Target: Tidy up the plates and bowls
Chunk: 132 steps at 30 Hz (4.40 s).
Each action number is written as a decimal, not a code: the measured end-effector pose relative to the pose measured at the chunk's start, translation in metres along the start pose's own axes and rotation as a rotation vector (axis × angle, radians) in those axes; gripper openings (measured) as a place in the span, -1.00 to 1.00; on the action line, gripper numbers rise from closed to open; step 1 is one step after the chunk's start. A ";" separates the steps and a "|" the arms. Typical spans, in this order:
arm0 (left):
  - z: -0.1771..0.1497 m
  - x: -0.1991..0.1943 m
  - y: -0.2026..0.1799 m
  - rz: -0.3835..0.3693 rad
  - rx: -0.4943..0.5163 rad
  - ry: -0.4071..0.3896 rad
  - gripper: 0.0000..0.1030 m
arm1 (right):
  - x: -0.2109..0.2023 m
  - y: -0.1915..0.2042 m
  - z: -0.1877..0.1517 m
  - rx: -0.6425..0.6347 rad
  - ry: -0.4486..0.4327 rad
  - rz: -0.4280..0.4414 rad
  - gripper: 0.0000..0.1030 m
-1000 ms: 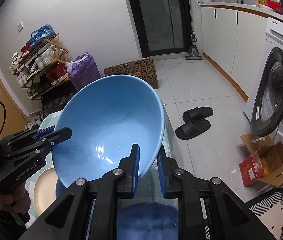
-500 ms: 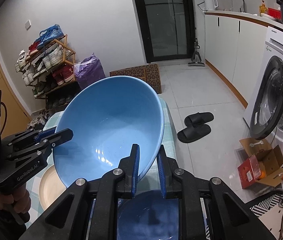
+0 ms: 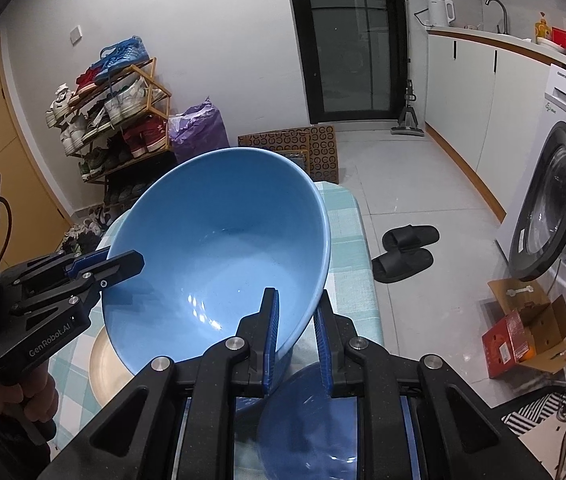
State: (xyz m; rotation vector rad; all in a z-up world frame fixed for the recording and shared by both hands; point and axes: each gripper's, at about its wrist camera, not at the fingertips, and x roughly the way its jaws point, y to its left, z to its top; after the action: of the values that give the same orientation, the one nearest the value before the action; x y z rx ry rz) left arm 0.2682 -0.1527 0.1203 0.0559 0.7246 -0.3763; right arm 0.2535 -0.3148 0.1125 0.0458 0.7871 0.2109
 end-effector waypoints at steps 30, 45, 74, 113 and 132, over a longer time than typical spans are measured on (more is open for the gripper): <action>-0.049 0.001 0.023 0.034 -0.024 0.061 -0.71 | 0.037 0.037 -0.039 -0.036 0.093 0.033 -0.65; -0.063 0.020 0.029 0.036 -0.039 0.098 -0.71 | 0.067 0.040 -0.054 -0.039 0.145 0.027 -0.65; -0.083 0.061 0.032 0.063 -0.024 0.172 -0.71 | 0.114 0.038 -0.074 -0.080 0.217 -0.023 -0.65; -0.095 0.072 0.028 0.089 0.045 0.191 -0.55 | 0.134 0.067 -0.092 -0.359 0.185 -0.279 -0.47; -0.093 0.044 0.038 0.031 -0.044 0.152 0.11 | 0.085 0.027 -0.074 -0.135 0.035 -0.075 0.73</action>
State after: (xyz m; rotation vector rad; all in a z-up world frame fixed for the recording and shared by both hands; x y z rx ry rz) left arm 0.2523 -0.1146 0.0184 0.0547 0.8809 -0.3292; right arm 0.2547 -0.2733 0.0046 -0.1152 0.8061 0.1938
